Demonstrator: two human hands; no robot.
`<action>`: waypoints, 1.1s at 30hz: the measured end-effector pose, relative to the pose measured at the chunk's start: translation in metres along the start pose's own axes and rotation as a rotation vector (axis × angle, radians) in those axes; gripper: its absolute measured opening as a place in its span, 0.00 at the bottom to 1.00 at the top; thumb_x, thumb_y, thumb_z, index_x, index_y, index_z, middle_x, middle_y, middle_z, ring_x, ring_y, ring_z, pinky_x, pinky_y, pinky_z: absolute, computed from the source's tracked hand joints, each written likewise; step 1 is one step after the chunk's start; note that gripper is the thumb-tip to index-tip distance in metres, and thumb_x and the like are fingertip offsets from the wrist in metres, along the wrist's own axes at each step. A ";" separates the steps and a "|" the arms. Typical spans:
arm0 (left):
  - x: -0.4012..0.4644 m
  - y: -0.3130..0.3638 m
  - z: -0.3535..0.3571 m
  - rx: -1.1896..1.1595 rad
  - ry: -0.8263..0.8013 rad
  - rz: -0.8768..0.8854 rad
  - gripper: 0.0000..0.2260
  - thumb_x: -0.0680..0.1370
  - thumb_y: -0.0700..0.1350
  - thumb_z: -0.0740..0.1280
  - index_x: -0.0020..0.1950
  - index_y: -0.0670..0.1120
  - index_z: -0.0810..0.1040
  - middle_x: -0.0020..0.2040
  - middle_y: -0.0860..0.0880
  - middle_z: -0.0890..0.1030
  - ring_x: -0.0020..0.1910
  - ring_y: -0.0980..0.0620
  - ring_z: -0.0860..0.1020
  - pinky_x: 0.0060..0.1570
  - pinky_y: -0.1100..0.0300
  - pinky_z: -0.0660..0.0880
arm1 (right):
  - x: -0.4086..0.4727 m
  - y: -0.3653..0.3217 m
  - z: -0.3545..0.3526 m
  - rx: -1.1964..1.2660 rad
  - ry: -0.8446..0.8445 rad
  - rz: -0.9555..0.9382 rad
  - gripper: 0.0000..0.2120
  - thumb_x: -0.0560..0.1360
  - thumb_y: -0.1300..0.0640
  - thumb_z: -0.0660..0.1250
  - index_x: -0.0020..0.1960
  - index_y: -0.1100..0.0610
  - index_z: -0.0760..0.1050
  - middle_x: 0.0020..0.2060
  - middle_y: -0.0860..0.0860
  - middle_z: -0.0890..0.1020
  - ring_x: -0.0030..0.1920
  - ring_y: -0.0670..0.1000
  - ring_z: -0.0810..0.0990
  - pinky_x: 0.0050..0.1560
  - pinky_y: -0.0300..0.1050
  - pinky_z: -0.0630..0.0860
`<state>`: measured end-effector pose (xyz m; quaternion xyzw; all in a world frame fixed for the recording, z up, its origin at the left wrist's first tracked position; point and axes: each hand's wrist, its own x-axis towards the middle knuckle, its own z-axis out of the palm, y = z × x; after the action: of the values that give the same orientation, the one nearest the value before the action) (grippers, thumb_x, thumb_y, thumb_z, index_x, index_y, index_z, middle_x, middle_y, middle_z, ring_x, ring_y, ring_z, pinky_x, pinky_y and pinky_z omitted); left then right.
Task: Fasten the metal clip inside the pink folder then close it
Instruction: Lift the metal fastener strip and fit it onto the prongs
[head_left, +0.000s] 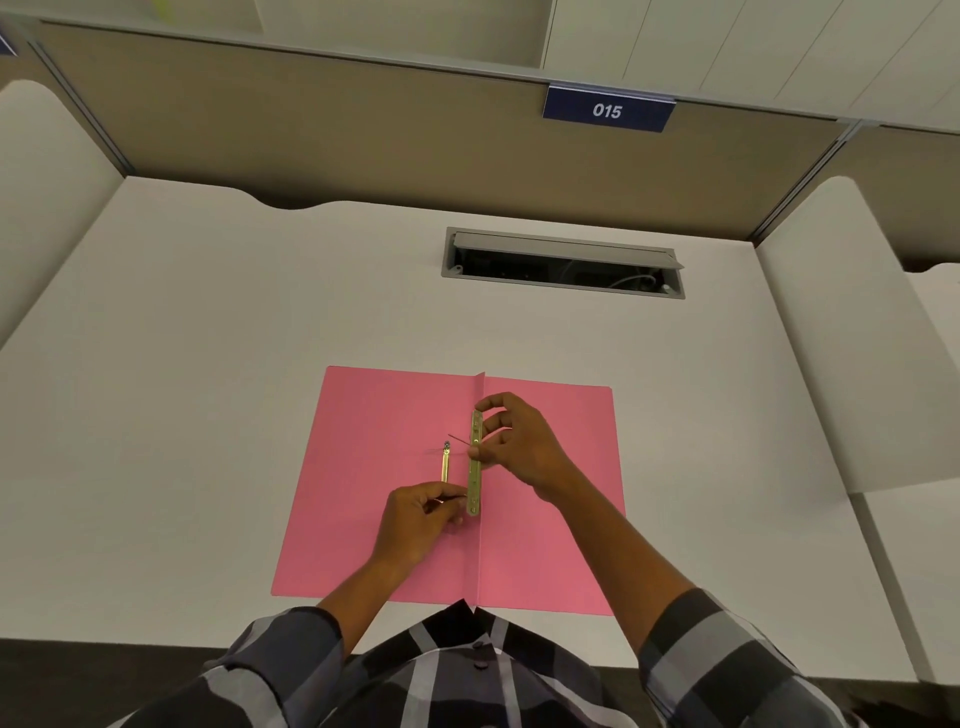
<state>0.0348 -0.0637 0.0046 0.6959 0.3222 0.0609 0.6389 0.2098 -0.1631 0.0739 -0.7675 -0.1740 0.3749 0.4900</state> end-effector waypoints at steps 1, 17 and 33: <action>0.001 0.000 0.000 -0.001 0.001 -0.002 0.11 0.77 0.33 0.74 0.53 0.47 0.89 0.43 0.50 0.90 0.38 0.48 0.86 0.44 0.61 0.84 | 0.000 0.000 0.002 -0.003 0.005 0.001 0.26 0.68 0.71 0.78 0.60 0.54 0.75 0.46 0.59 0.82 0.38 0.55 0.84 0.42 0.56 0.87; -0.002 -0.005 -0.002 -0.023 -0.010 -0.003 0.13 0.77 0.33 0.74 0.54 0.49 0.88 0.44 0.52 0.90 0.44 0.42 0.87 0.49 0.57 0.85 | -0.005 -0.003 0.017 -0.042 0.017 0.015 0.25 0.69 0.71 0.77 0.60 0.54 0.76 0.49 0.61 0.82 0.39 0.54 0.83 0.40 0.49 0.86; 0.000 -0.004 -0.006 -0.012 -0.011 -0.035 0.11 0.78 0.32 0.73 0.53 0.46 0.88 0.43 0.51 0.89 0.40 0.48 0.88 0.44 0.63 0.84 | -0.008 0.005 0.027 -0.070 0.105 0.001 0.25 0.70 0.73 0.75 0.60 0.54 0.75 0.49 0.60 0.81 0.38 0.54 0.83 0.41 0.49 0.86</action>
<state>0.0302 -0.0583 0.0021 0.6865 0.3307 0.0479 0.6458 0.1839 -0.1536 0.0656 -0.8029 -0.1607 0.3282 0.4709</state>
